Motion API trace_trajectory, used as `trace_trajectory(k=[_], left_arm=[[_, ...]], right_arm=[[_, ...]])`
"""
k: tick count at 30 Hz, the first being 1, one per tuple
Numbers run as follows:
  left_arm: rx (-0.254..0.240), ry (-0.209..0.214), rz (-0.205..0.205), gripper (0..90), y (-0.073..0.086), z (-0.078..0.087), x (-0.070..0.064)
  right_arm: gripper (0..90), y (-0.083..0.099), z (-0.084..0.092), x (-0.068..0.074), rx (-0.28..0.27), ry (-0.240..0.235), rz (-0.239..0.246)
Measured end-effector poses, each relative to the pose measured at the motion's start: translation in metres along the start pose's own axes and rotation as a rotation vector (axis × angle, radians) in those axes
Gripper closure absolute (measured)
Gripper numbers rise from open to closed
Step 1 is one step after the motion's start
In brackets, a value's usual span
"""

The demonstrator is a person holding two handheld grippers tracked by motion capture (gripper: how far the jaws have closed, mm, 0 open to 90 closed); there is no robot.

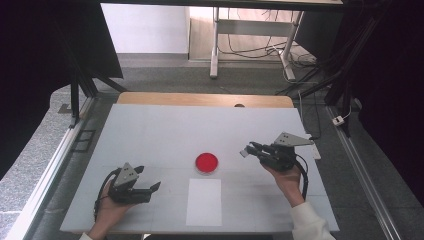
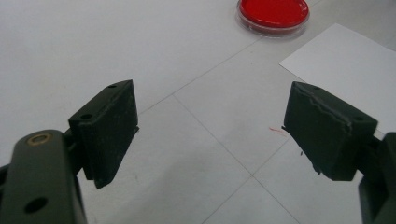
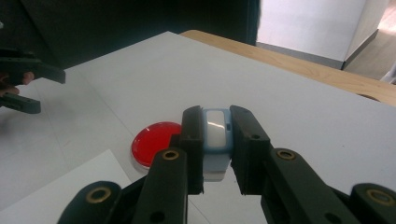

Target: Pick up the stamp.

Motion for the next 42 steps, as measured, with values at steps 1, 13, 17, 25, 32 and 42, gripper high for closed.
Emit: trace_trajectory(k=[1,13,17,25,32,42], left_arm=[[0.0,0.0,0.0,17.9,0.0,0.0,0.0],[0.005,-0.001,-0.005,18.1,0.0,-0.001,0.0],[0.006,0.0,-0.008,18.1,0.0,-0.001,-0.001],[0.008,-0.002,-0.004,18.1,0.001,-0.001,-0.001],[0.011,0.0,-0.006,18.1,0.001,-0.002,-0.002],[0.012,-0.004,-0.002,18.1,0.001,-0.004,-0.001]], right_arm=[[75.2,0.0,0.0,0.002,0.0,-0.003,0.001],[75.2,-0.002,-0.005,0.023,-0.008,-0.044,0.017],[75.1,-0.002,-0.007,0.028,-0.01,-0.054,0.023],[75.1,0.001,-0.012,0.038,-0.003,-0.069,0.025],[75.2,0.003,-0.017,0.048,0.003,-0.085,0.025],[75.2,0.008,-0.026,0.064,0.013,-0.116,0.028]])
Point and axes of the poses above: each handheld gripper's, and its own axes: z roughly backward along the jaws, y roughly out of its underside, x roughly to its left, the point moved 10 cm from there along -z, roughly forward along the jaws, and after that the axes turned 11 degrees about -z, right-handed, at the moved point
